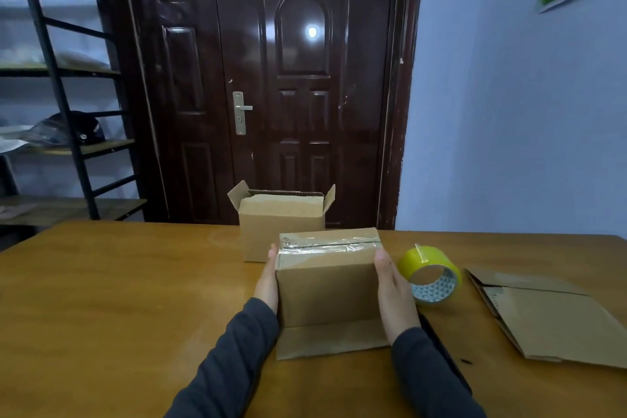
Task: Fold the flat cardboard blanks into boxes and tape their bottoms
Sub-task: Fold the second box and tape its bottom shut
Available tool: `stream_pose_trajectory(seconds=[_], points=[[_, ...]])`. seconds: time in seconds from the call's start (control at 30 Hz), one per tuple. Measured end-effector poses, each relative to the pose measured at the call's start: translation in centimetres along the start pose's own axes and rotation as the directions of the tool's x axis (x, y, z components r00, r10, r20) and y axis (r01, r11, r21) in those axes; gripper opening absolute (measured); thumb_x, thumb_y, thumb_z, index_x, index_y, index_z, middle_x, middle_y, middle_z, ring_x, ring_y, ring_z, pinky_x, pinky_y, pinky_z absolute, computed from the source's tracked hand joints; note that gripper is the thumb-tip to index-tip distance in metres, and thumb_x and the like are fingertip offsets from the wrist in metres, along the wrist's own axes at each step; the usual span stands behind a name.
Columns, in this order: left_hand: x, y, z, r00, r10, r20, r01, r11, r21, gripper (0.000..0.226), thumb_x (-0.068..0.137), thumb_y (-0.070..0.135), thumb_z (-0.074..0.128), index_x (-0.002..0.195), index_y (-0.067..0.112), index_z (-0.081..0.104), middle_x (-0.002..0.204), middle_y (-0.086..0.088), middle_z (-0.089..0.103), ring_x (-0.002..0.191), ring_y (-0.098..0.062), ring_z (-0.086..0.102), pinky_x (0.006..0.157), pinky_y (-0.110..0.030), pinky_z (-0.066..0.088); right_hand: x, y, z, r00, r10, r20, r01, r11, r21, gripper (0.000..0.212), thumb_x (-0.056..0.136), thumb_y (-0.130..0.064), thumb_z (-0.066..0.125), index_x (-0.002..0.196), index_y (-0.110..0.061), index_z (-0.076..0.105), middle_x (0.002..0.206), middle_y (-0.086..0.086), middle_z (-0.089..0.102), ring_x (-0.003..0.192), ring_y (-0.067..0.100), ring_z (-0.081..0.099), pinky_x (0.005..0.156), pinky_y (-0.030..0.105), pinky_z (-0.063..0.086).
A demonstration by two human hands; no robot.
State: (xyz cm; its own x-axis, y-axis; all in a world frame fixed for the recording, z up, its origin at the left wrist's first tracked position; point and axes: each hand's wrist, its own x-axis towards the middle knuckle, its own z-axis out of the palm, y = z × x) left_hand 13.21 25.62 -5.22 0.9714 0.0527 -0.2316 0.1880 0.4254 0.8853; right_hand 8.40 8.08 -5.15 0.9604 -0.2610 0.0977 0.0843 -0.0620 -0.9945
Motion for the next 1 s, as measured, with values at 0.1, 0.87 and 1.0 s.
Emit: stream_pose_trajectory(seconds=[0.1,0.87,1.0], points=[[-0.2,-0.6,-0.3,0.998,-0.006,-0.059,0.009,0.999,0.051,0.065,0.095,0.058,0.034,0.132,0.009,0.052,0.121,-0.019,0.059,0.105,-0.029,0.055,0.096,-0.033,0.038,0.1,-0.1,-0.4,0.999,-0.034,-0.01,0.034,0.999,-0.042,0.051,0.094,-0.061,0.035,0.136,-0.035,0.047,0.125,-0.01,0.05,0.117,0.011,0.042,0.105,0.033,0.033],[-3.1,3.2,-4.2,0.781,0.572,0.251,-0.611,0.782,0.12,0.102,0.051,0.031,0.09,0.14,0.027,0.042,0.129,0.002,0.058,0.122,-0.009,0.056,0.099,-0.032,0.05,-0.6,-2.7,-3.2,0.966,-0.258,0.034,0.254,0.963,0.094,0.042,0.083,-0.042,0.069,0.119,-0.025,0.058,0.108,-0.007,0.064,0.099,0.01,0.062,0.072,0.025,0.054],[-2.1,1.6,-4.5,0.809,0.467,0.357,-0.586,0.687,0.43,0.075,0.073,-0.003,0.072,0.136,0.022,0.04,0.144,-0.003,0.042,0.133,-0.011,0.042,0.114,-0.033,0.034,0.4,-1.3,-3.5,0.983,-0.117,0.142,0.132,0.986,-0.103,0.056,0.084,-0.008,0.071,0.132,-0.022,0.046,0.119,-0.006,0.058,0.109,0.012,0.055,0.083,0.023,0.047]])
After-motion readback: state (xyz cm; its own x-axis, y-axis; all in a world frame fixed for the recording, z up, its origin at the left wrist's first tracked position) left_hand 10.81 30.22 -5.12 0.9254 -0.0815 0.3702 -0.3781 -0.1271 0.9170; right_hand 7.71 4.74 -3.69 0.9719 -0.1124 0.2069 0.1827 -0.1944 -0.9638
